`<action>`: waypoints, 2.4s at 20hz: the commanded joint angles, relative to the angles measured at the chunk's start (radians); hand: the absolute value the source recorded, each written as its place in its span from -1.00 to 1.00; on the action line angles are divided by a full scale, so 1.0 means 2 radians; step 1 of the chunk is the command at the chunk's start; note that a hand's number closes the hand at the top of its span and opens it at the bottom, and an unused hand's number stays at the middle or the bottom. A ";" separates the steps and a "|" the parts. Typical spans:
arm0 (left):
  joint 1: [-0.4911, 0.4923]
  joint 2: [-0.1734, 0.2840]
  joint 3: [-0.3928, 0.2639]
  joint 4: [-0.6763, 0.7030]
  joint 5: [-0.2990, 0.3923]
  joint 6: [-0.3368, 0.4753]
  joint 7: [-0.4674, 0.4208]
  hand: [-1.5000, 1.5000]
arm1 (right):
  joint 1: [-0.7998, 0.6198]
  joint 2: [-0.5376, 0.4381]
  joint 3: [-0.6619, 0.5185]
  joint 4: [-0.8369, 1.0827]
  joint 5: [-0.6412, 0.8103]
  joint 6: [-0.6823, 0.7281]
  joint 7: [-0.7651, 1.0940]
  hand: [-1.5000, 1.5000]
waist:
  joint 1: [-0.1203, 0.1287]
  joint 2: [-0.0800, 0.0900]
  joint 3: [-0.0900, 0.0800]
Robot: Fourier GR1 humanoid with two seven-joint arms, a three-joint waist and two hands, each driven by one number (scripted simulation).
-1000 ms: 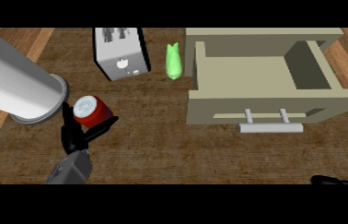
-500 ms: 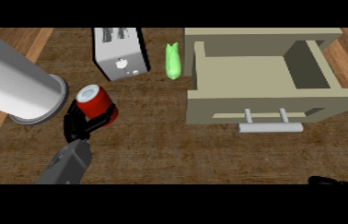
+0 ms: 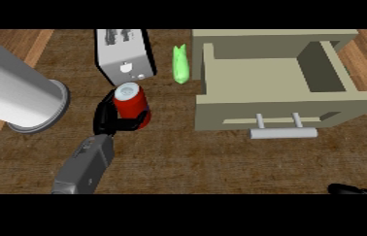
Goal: Pick up the can, place it into the drawer and close the drawer
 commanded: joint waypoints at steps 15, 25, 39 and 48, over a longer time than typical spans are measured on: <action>-0.057 -0.047 -0.082 -0.199 -0.038 0.023 0.175 1.00 | 0.014 0.007 -0.015 0.017 0.017 0.003 -0.040 -1.00 | 0.013 -0.005 0.001; -0.148 -0.052 -0.112 -0.320 -0.021 0.095 0.357 1.00 | 0.004 -0.006 -0.020 -0.028 0.009 -0.006 0.018 -1.00 | 0.008 -0.004 0.001; -0.331 -0.052 -0.147 -0.248 -0.011 0.165 0.457 1.00 | -0.034 -0.013 -0.020 0.018 0.008 -0.008 0.007 -1.00 | 0.001 -0.001 0.001; -0.447 -0.052 -0.157 -0.122 0.030 0.179 0.450 1.00 | -0.014 -0.005 -0.011 -0.009 0.009 -0.004 0.012 -1.00 | -0.010 0.001 0.001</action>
